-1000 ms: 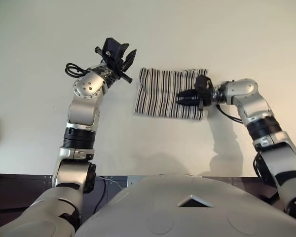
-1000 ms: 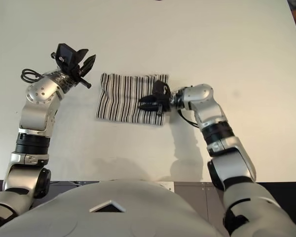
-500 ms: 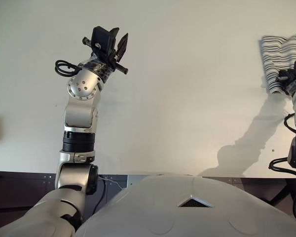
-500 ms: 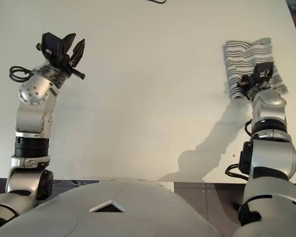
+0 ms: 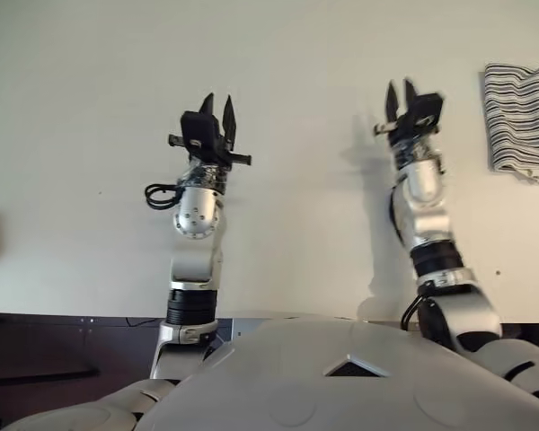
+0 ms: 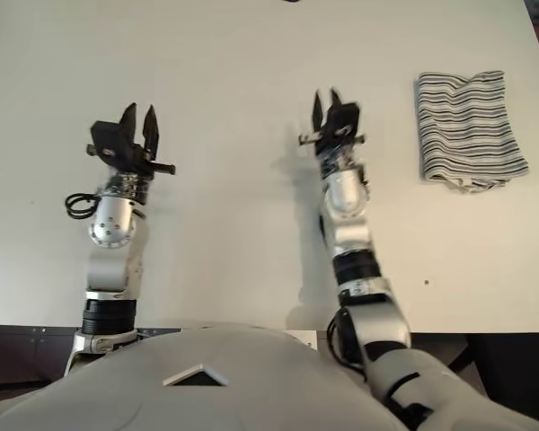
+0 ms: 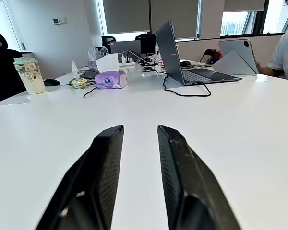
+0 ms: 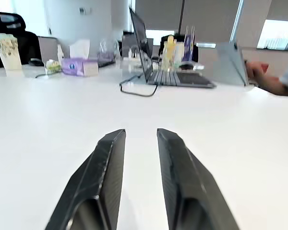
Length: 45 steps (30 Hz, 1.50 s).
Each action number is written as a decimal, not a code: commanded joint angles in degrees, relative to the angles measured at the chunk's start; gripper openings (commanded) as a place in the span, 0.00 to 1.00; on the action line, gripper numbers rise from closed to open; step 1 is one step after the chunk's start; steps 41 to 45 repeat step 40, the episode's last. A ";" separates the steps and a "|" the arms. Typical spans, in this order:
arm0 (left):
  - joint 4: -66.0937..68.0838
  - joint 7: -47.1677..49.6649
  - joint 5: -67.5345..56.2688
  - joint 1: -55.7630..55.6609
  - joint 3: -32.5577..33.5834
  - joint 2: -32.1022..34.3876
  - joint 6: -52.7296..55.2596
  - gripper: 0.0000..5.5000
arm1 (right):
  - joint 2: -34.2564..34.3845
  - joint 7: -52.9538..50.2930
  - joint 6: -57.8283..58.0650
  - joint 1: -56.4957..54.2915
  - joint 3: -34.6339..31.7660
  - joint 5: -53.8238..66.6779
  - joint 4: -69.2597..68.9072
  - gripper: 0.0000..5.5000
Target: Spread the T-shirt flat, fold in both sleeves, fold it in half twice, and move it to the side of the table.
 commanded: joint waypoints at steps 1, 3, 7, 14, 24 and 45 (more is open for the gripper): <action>8.65 1.90 2.24 -6.53 -1.56 -2.32 -4.82 0.24 | 0.34 -1.12 1.92 -3.95 -2.61 -1.12 1.04 0.22; 11.71 2.78 2.05 -8.72 -0.43 -2.56 -6.67 0.24 | 0.43 -0.84 1.49 -5.23 -3.05 -1.91 2.12 0.22; 17.64 4.66 0.99 -11.44 2.20 -3.40 -8.82 0.24 | 0.44 -0.28 0.22 -6.61 -3.04 -3.89 5.17 0.22; 22.67 5.85 -0.20 -15.34 4.74 -3.93 -9.39 0.24 | -0.53 1.62 -0.82 -8.43 -5.03 -4.02 7.08 0.24; 21.07 6.29 2.16 -14.13 3.19 -4.85 -8.64 0.41 | -1.30 4.99 1.18 -6.90 -5.29 -4.49 4.53 0.45; 17.90 13.07 5.23 -10.95 4.37 -5.28 -5.10 0.41 | -0.13 5.95 1.85 -11.96 -3.86 -6.91 6.60 0.45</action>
